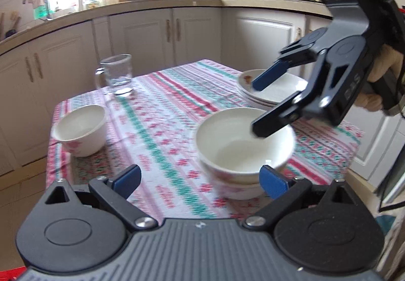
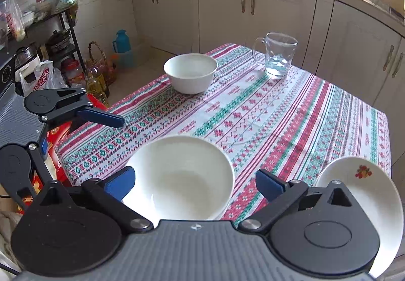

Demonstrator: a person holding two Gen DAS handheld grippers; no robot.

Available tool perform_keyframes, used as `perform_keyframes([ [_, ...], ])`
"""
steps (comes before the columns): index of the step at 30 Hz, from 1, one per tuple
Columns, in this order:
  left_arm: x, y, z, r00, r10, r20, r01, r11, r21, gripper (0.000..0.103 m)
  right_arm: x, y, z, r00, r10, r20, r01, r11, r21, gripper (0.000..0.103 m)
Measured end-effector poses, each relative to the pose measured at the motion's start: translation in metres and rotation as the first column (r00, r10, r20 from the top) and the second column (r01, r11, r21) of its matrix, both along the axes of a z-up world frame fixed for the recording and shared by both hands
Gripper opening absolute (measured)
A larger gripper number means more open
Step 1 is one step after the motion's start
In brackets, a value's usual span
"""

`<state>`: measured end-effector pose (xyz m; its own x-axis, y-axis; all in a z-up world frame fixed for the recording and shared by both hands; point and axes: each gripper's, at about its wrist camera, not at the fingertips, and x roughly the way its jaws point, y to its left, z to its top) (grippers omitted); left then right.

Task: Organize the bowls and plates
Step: 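Grasp the rim of the two nested bowls with the right gripper and lift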

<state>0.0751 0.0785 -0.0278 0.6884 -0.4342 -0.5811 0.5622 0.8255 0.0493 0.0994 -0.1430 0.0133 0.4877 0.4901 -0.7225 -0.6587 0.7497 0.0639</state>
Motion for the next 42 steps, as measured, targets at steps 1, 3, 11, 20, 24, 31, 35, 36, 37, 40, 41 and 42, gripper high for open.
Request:
perform_keyframes([
  [1,0.003,0.007,0.000,1.000,0.024,0.005,-0.024,1.000,0.001,0.099,0.003,0.002,0.004,1.000,0.002,0.006,-0.002,1.000,-0.003,0.103],
  [3,0.013,0.022,0.000,0.998,0.068,0.008,-0.068,0.998,-0.011,0.099,0.011,0.008,0.010,1.000,0.018,0.016,-0.017,1.000,-0.013,0.103],
  [11,0.069,0.062,-0.008,0.972,0.229,0.061,-0.229,0.973,-0.003,0.099,0.054,0.055,0.028,0.991,0.127,0.053,-0.122,0.989,-0.084,0.103],
  [20,0.124,0.076,-0.028,0.961,0.268,0.063,-0.269,0.963,0.000,0.099,0.127,0.107,0.027,0.979,0.203,-0.028,-0.205,0.973,-0.102,0.103],
  [24,0.139,0.076,-0.034,0.963,0.262,0.064,-0.263,0.965,0.002,0.099,0.155,0.121,0.019,0.977,0.202,-0.064,-0.208,0.974,-0.094,0.103],
  [31,0.157,0.076,-0.044,0.966,0.250,0.062,-0.250,0.968,0.001,0.099,0.189,0.141,0.001,0.974,0.201,-0.102,-0.210,0.973,-0.091,0.103],
  [35,0.164,0.076,-0.048,0.968,0.242,0.062,-0.243,0.970,0.000,0.099,0.203,0.152,-0.009,0.971,0.208,-0.118,-0.221,0.969,-0.106,0.103],
  [36,0.165,0.075,-0.049,0.968,0.242,0.060,-0.243,0.970,0.002,0.099,0.205,0.155,-0.011,0.971,0.207,-0.117,-0.221,0.968,-0.116,0.103],
  [37,0.166,0.075,-0.050,0.969,0.241,0.060,-0.242,0.970,0.002,0.099,0.208,0.157,-0.013,0.971,0.209,-0.119,-0.223,0.967,-0.121,0.103],
  [40,0.170,0.074,-0.052,0.969,0.240,0.060,-0.241,0.970,0.006,0.099,0.219,0.162,-0.022,0.966,0.211,-0.153,-0.227,0.969,-0.101,0.103],
  [41,0.171,0.073,-0.053,0.969,0.239,0.063,-0.240,0.971,0.007,0.099,0.222,0.163,-0.024,0.965,0.207,-0.163,-0.225,0.970,-0.094,0.103],
  [42,0.172,0.073,-0.053,0.970,0.236,0.064,-0.237,0.972,0.007,0.099,0.226,0.164,-0.027,0.963,0.206,-0.171,-0.223,0.971,-0.085,0.102],
])
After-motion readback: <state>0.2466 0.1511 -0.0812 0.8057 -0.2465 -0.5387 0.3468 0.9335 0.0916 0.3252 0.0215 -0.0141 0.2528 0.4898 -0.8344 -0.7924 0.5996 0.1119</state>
